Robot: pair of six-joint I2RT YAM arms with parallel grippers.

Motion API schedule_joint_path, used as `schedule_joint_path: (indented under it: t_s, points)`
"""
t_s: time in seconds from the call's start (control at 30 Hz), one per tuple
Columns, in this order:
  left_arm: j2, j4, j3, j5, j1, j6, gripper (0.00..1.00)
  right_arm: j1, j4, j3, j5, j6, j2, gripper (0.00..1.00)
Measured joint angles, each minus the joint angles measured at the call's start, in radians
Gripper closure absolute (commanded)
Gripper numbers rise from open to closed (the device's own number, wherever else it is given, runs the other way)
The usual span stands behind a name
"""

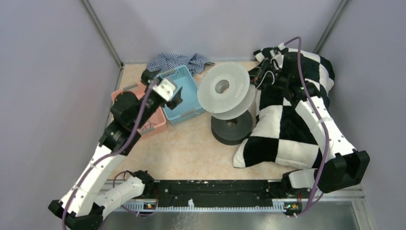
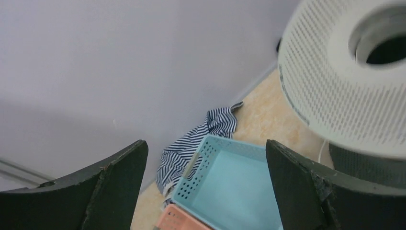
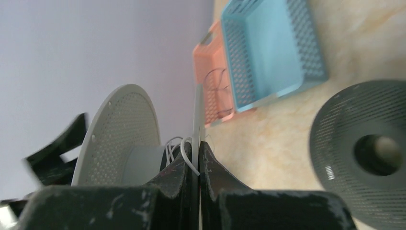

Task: Wrap the cables
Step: Place the cable reel at the corner of the board.

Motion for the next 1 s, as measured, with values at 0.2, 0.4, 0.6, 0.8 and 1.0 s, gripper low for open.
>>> schedule_joint_path:
  t_s: [0.2, 0.4, 0.6, 0.8, 1.0]
  points:
    - [0.242, -0.168, 0.393, -0.088, 0.0, -0.291, 0.01, 0.151, -0.253, 0.244, 0.449, -0.285, 0.103, 1.0]
    - [0.336, -0.236, 0.454, -0.028, 0.0, -0.497, 0.01, 0.295, -0.369, 0.44, 0.803, -0.489, 0.301, 1.0]
    - [0.363, -0.203, 0.435, 0.101, 0.0, -0.668, 0.01, 0.295, -0.442, 0.475, 1.017, -0.602, 0.385, 1.0]
    - [0.417, -0.105, 0.406, 0.178, -0.017, -0.798, 0.03, 0.3, -0.461, 0.527, 1.072, -0.636, 0.389, 1.0]
    - [0.436, -0.038, 0.286, 0.161, -0.038, -0.909, 0.12, 0.3, -0.464, 0.541, 1.091, -0.651, 0.389, 1.0]
